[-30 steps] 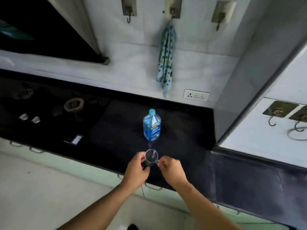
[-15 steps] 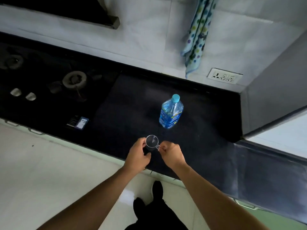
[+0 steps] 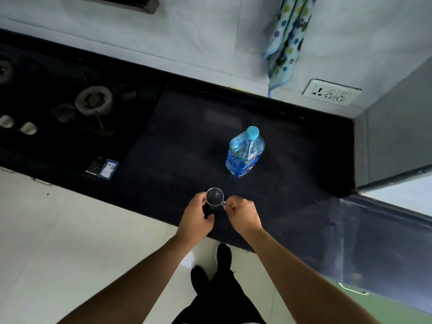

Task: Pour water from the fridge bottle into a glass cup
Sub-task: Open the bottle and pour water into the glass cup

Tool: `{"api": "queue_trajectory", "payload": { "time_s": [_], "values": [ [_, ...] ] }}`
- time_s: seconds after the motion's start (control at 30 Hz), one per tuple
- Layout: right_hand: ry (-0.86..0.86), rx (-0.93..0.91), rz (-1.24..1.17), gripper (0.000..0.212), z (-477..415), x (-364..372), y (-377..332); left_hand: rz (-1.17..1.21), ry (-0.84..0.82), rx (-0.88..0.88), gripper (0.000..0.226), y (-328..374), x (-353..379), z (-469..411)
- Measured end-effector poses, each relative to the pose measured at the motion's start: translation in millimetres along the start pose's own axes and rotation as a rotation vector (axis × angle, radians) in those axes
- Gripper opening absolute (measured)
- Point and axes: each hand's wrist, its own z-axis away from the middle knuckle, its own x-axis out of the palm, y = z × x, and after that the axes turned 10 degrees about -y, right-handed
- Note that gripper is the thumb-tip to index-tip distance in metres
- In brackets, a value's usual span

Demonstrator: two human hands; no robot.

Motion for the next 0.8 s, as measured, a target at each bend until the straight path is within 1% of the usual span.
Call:
{"api": "queue_trajectory", "payload": {
  "time_s": [0.13,0.27,0.43,0.5,0.6,0.7,0.8],
  "values": [
    [-0.001,0.008,-0.009,0.012,-2.5,2.4,-0.2,0.003,0.012,0.001,0.062,0.4,0.2,-0.7],
    [-0.037,0.001,-0.018,0.014,-0.8,0.9,0.8,-0.034,-0.02,0.011,0.063,4.2,-4.1,-1.7],
    [-0.002,0.026,-0.063,0.03,6.6,-17.6,3.9,-0.07,0.049,0.044,0.071,16.7,-17.5,-1.9],
    [0.055,0.024,-0.126,0.027,8.9,-30.9,4.6,-0.074,0.085,0.082,0.074,27.9,-23.6,-7.1],
    [0.184,0.034,-0.28,0.017,10.8,-59.4,1.7,-0.068,0.12,0.132,0.077,55.8,-28.1,-26.5],
    [0.267,0.058,-0.42,0.01,11.4,-91.5,-3.1,-0.102,0.102,0.178,0.084,90.5,-22.4,-54.7],
    [0.333,0.058,-0.483,0.009,11.8,-117.7,-3.7,-0.058,0.065,0.238,0.079,118.1,-13.4,-81.3]
  ]
}}
